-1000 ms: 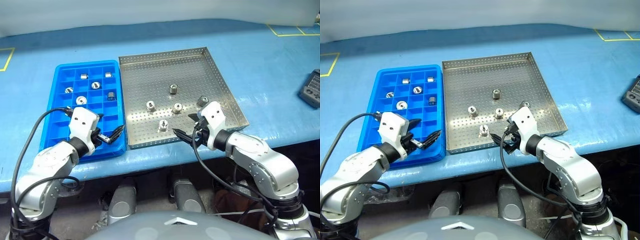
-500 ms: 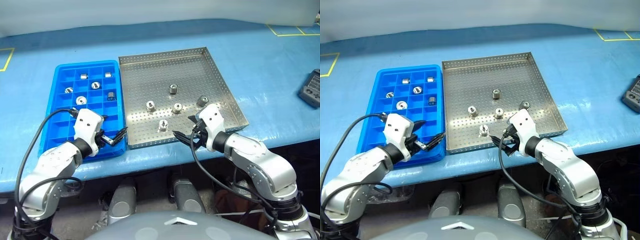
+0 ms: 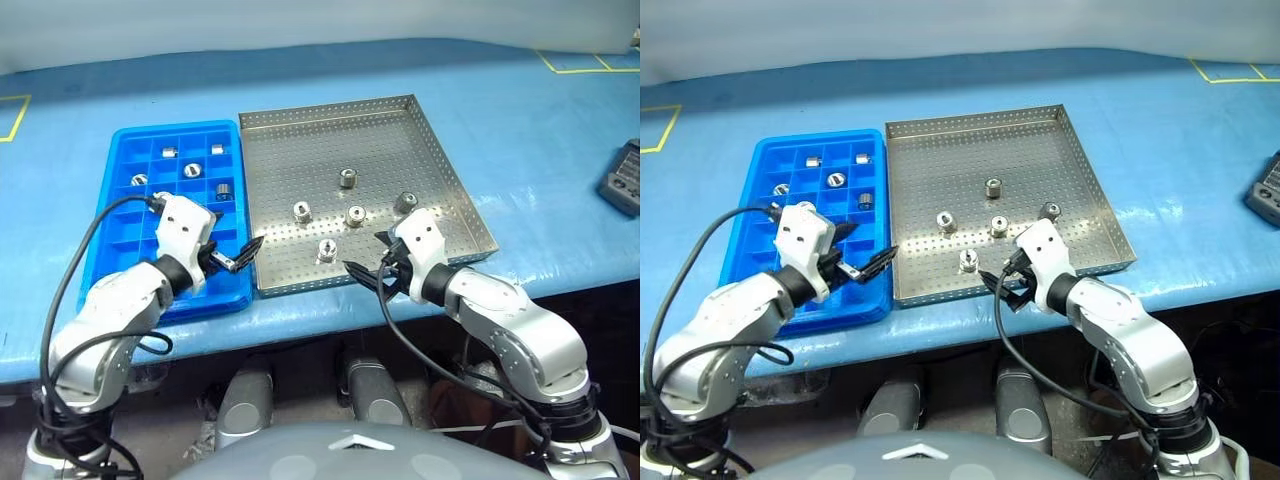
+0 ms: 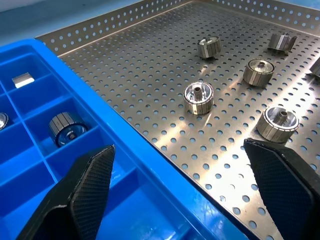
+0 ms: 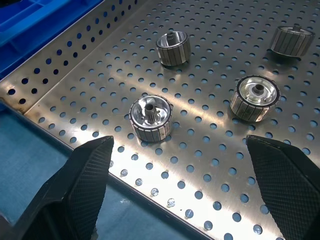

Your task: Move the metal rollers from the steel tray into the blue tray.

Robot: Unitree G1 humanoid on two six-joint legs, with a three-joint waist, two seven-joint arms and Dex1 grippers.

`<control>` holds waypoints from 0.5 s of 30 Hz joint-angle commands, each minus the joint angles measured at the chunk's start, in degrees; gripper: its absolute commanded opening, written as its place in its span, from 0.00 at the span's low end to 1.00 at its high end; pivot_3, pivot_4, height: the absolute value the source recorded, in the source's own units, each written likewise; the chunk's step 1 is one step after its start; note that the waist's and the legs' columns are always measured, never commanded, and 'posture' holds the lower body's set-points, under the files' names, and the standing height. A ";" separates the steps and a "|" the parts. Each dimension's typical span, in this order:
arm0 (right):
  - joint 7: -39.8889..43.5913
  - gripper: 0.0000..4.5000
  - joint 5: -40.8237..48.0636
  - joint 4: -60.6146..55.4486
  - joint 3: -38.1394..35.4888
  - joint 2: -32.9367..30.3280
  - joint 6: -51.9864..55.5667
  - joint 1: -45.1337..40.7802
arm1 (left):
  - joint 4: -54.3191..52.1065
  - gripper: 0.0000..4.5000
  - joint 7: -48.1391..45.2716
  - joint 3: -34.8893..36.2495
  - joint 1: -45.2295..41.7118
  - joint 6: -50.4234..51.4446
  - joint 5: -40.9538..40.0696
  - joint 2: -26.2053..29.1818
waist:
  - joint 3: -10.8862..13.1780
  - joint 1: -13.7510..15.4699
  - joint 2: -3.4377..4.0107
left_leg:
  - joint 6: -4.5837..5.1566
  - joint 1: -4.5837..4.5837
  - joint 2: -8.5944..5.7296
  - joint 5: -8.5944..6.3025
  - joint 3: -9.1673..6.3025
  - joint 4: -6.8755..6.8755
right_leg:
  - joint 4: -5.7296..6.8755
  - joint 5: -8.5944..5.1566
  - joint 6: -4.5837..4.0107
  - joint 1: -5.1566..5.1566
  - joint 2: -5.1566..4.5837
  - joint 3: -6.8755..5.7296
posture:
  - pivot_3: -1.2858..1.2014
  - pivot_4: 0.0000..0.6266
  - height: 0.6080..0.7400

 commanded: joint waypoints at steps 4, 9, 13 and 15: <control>-0.21 0.99 -1.12 -0.68 1.73 1.18 -2.50 -1.61 | 13.74 1.00 -4.71 -8.59 -16.80 -1.92 4.05 0.19 | 0.01 0.01 -0.01 | 0.01 0.00 -0.02 0.01 0.00 0.06 | 0.00 0.03 0.04 0.04 0.01 0.00 | 0.51 0.24 1.00; -1.03 0.99 -2.53 0.04 3.21 2.24 -3.47 -1.90 | 28.67 1.00 -8.88 -15.87 -27.55 -6.50 8.91 -2.73 | 0.01 -0.32 -0.01 | 0.06 -0.03 -0.04 -0.02 0.01 0.00 | -0.03 0.05 0.08 0.00 0.01 0.05 | 0.50 0.24 1.00; -1.92 0.99 -3.47 -0.07 4.21 3.40 -3.50 -1.75 | 41.27 1.00 -10.88 -18.86 -33.42 -10.56 12.06 -6.60 | 0.01 -0.45 -0.01 | 0.06 -0.04 -0.04 -0.02 0.00 -0.01 | -0.03 0.05 0.08 -0.01 0.01 0.05 | 0.50 0.24 1.00; -2.26 0.99 -3.79 -0.36 4.56 3.90 -3.40 -1.50 | 47.15 1.00 -11.10 -19.22 -35.59 -12.54 13.36 -8.83 | 0.01 -0.63 -0.01 | 0.06 -0.04 -0.05 -0.02 0.01 0.00 | -0.03 0.07 0.11 0.00 0.01 0.08 | 0.49 0.24 1.00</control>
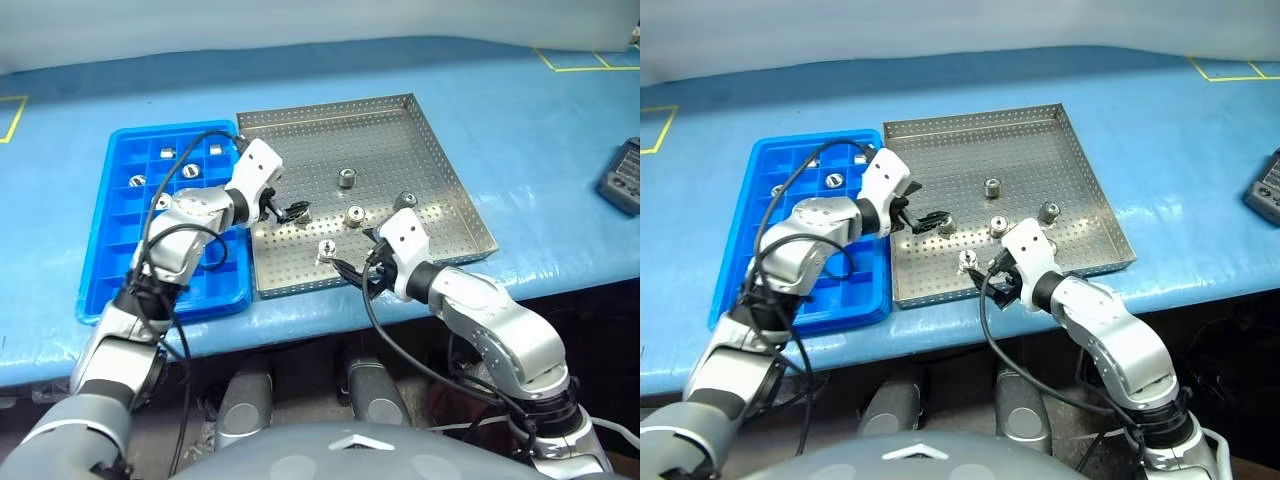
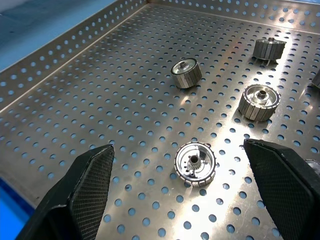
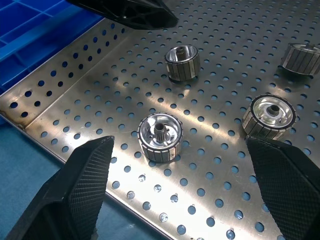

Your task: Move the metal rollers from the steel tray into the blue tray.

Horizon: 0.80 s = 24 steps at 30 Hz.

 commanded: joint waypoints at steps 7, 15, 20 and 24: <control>-1.38 0.99 -0.99 -2.06 0.22 1.74 -0.98 0.31 | 17.76 1.00 -3.55 -3.21 -6.44 -8.23 7.27 -5.59 | 0.00 -1.35 0.00 | 0.00 0.00 0.00 0.00 -0.01 0.01 | 0.02 0.15 0.25 -0.01 0.00 0.01 | 0.48 0.24 1.00; -1.88 1.00 -1.53 -1.87 0.58 2.70 -0.97 0.07 | 16.27 0.58 -4.27 -3.02 -4.93 -7.34 10.34 -5.38 | 0.00 -1.62 0.01 | 0.00 0.01 0.00 0.00 0.00 0.01 | 0.04 0.17 0.28 -0.01 0.00 0.04 | 0.49 0.24 1.00; -1.36 1.00 -2.21 -0.80 1.24 2.70 -1.49 -1.35 | 10.72 0.38 -5.87 -1.56 -2.85 -5.61 9.45 -4.15 | 0.00 -1.62 0.01 | 0.00 0.01 0.00 0.00 0.00 0.01 | 0.05 0.19 0.33 -0.02 0.00 0.05 | 0.49 0.24 1.00; -0.48 1.00 -2.44 -0.13 2.05 2.71 -1.60 -2.68 | 2.39 0.38 -3.03 4.93 -0.30 -2.63 5.70 -4.96 | 0.00 -1.30 0.01 | 0.00 0.00 0.00 0.00 -0.01 0.02 | 0.06 0.20 0.34 -0.02 0.00 0.06 | 0.50 0.24 1.00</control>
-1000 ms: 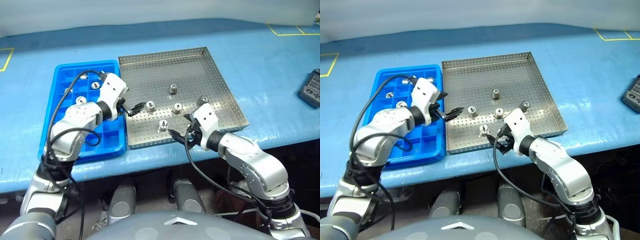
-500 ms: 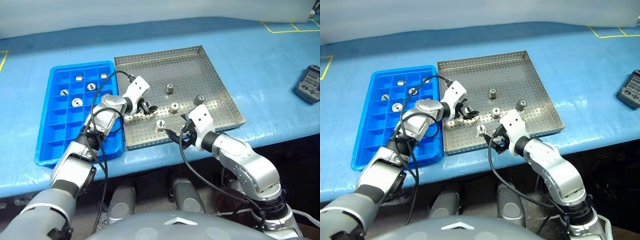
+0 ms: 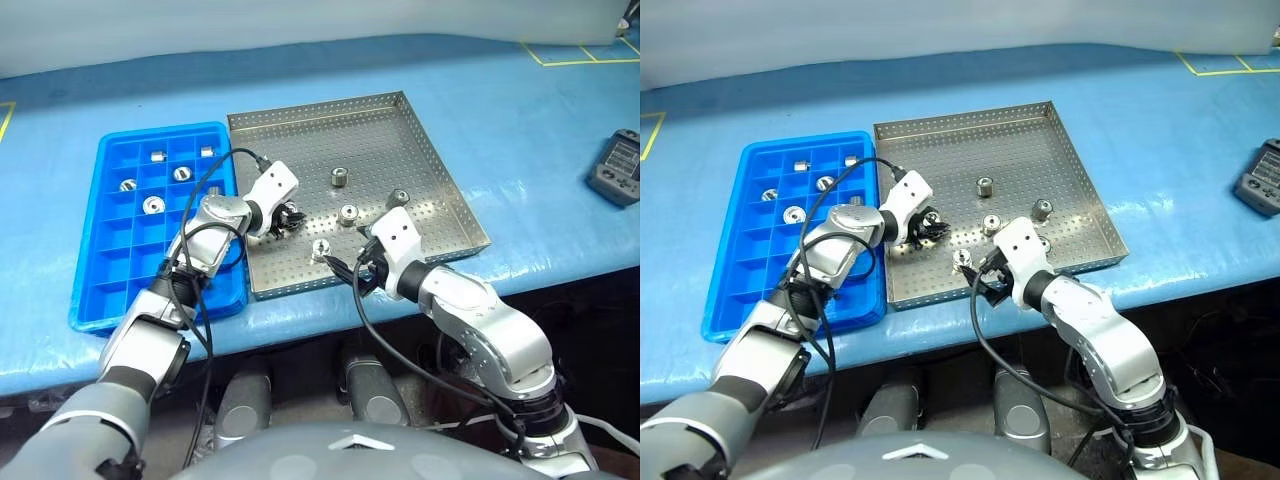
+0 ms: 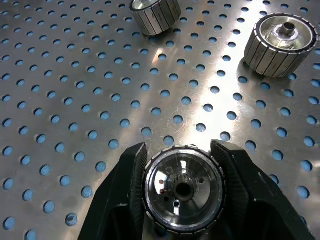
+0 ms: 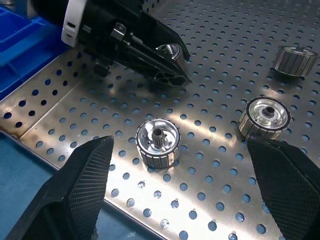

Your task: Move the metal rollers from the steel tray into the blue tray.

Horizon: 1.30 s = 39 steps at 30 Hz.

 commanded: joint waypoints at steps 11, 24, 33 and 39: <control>1.57 1.00 -2.27 2.64 4.99 4.20 -8.40 -4.59 | -31.62 0.38 21.32 25.82 16.80 -1.69 -2.31 -0.81 | -0.01 0.59 0.02 | -0.01 0.09 0.01 0.01 0.00 -0.01 | 0.05 0.01 0.01 0.01 0.01 0.03 | 0.53 0.24 1.00; 3.92 1.00 -4.62 5.37 8.98 6.45 -12.99 -5.35 | -28.65 0.38 31.83 37.11 26.24 -4.00 0.33 0.93 | -0.03 3.37 -0.02 | -0.08 0.12 -0.01 0.05 -0.02 0.04 | 0.02 -0.09 -0.17 0.11 0.00 0.01 | 0.54 0.24 1.00; 2.96 1.00 -5.22 4.87 8.21 6.75 -12.64 -4.17 | -23.17 0.38 35.32 35.89 26.18 -2.30 1.15 0.31 | -0.03 2.95 -0.03 | -0.08 0.15 0.00 0.05 -0.01 0.04 | 0.03 -0.04 -0.11 0.12 0.00 0.00 | 0.53 0.24 1.00; 2.26 1.00 -5.75 4.61 7.99 6.49 -12.51 -3.28 | -27.69 0.38 39.21 36.45 27.06 0.58 1.11 -1.40 | -0.03 2.64 -0.04 | -0.08 0.15 0.00 0.05 -0.02 0.04 | 0.03 0.00 -0.03 0.12 0.00 0.01 | 0.53 0.24 1.00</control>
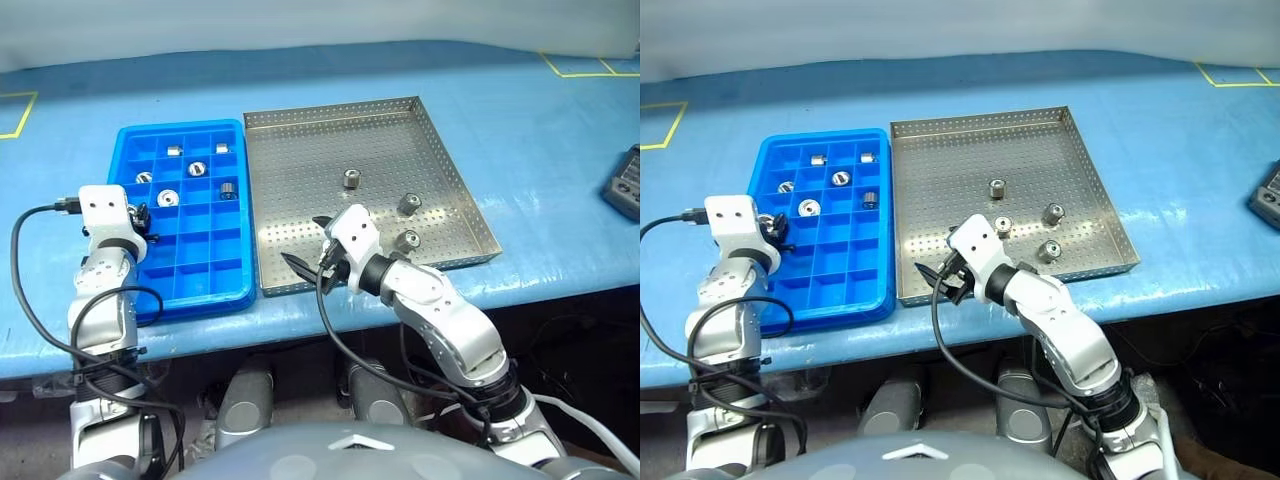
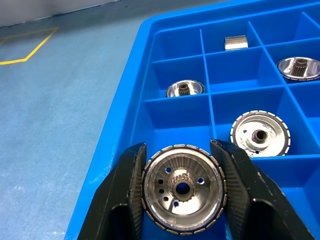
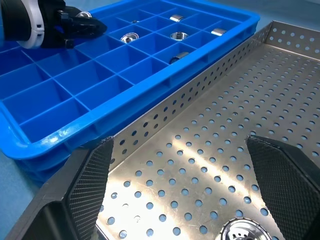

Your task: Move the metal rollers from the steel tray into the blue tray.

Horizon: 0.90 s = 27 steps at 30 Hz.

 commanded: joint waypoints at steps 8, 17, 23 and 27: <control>-0.70 1.00 -0.46 -1.53 -0.94 0.58 -0.40 0.21 | -8.58 0.88 0.71 -2.16 -0.28 2.05 0.40 -0.23 | 0.00 -0.19 0.00 | -0.01 0.01 0.00 0.00 0.00 0.00 | 0.01 -0.02 -0.04 0.00 0.00 0.00 | 0.53 0.24 1.00; -1.14 1.00 0.44 -3.58 -5.01 -0.88 0.63 2.15 | -12.19 0.99 -14.94 -12.65 -6.96 1.08 -7.89 0.82 | -0.01 0.11 -0.01 | -0.02 0.01 -0.05 0.01 0.00 0.01 | -0.06 -0.03 -0.06 0.08 -0.03 0.00 | 0.51 0.24 1.00; -0.43 1.00 1.81 -6.94 -11.27 -4.95 2.07 6.88 | -8.34 0.99 -26.22 -23.40 -10.02 2.50 -9.24 3.47 | 0.00 -1.21 0.01 | 0.00 0.06 -0.02 0.00 0.02 -0.04 | -0.06 -0.08 -0.14 0.09 0.00 0.02 | 0.50 0.24 1.00; -0.08 1.00 2.85 -9.46 -13.59 -7.20 3.60 10.68 | -5.82 0.99 -34.74 -31.21 -12.63 3.02 -8.93 5.90 | 0.00 -1.91 0.01 | 0.01 0.06 -0.02 0.00 0.02 -0.01 | -0.05 -0.16 -0.26 0.10 0.00 0.02 | 0.48 0.24 1.00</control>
